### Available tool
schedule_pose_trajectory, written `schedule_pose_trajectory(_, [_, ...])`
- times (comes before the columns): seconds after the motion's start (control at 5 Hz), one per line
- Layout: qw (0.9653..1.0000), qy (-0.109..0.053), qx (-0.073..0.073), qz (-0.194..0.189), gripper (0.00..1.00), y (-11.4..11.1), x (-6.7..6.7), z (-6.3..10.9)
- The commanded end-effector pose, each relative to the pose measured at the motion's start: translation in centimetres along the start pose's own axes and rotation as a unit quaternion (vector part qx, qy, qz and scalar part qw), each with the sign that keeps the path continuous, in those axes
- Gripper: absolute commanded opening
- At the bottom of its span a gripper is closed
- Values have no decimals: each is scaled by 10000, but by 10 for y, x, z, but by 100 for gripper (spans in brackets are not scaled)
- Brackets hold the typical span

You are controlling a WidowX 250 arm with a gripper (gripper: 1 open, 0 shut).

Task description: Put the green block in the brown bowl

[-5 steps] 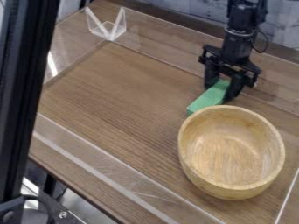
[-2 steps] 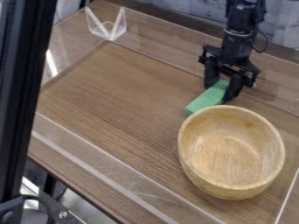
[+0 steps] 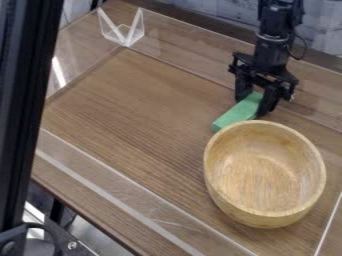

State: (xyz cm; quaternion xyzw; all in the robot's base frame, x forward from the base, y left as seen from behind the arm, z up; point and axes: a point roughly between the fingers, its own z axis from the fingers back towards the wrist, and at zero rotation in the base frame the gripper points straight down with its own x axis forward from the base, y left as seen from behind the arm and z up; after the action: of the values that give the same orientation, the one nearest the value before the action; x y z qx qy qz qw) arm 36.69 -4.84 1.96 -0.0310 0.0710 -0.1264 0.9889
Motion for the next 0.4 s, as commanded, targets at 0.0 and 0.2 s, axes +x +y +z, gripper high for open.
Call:
schedule_pose_trajectory(0.0, [9996,-259,61,-133,0,-11,-3,23])
schedule_pose_trajectory(0.2, [9992,-362,154,-92,0,-15,-12,41])
